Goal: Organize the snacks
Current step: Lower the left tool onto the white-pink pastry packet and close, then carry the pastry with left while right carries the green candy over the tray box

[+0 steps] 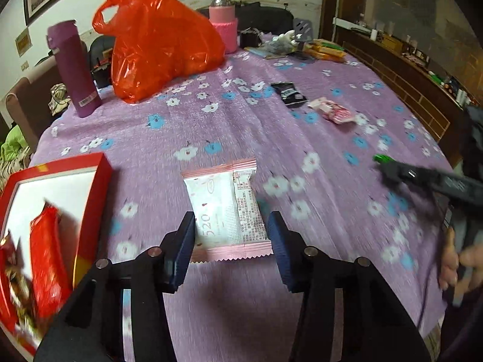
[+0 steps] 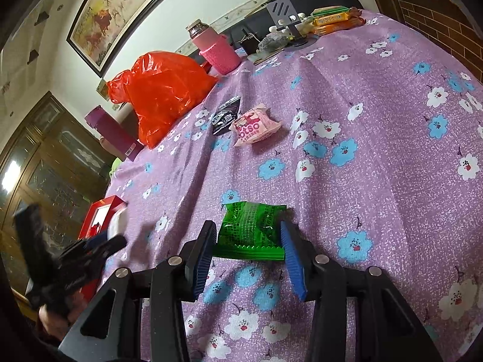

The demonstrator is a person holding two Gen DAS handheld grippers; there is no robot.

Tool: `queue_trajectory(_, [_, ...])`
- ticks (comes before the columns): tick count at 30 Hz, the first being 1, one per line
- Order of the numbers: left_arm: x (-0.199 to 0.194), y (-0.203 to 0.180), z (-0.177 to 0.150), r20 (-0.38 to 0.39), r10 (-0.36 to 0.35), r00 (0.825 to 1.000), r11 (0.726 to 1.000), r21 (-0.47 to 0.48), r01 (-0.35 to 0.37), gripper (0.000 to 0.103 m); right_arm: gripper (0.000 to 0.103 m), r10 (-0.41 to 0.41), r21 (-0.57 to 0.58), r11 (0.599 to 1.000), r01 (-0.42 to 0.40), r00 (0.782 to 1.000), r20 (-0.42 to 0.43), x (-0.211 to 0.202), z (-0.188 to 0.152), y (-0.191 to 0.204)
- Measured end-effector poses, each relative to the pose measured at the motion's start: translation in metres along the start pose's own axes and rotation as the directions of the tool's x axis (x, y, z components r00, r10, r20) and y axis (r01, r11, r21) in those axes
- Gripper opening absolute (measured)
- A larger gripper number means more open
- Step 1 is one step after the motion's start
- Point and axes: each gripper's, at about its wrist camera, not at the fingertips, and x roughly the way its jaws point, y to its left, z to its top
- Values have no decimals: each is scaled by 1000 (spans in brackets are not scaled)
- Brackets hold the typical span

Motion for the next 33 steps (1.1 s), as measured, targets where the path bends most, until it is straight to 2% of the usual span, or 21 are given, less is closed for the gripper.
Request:
queue_trajectory(7, [-43,4,-30,60,20,998,1000,13,-21,47,45,-81,-28,996,81,997,16,0,-3,17])
queue_trajectory(13, [-68,22,-39,114,67,991,998,-18,-65,47,45,46,5,999,-46,998,31,-2,-8,48])
queue_trajectory(19, [-90,48,-44,169,136,976,989,-83,-123,47,44,175,-86,982,-171,984,42,-7,-19,110])
queue_trajectory(25, [-105,70,-51,200,224,954,971,-131,-200,47,44,225,-158,962,-224,974,-8,0,-33,158])
queue_trajectory(28, [-109,79,-55,207,284,936,955,-145,-257,47,44,239,-181,953,-242,970,-41,6,-43,175])
queue_trajectory(33, [-114,90,-62,213,329,920,940,-169,-297,47,44,256,-182,946,-267,963,-86,18,-56,189])
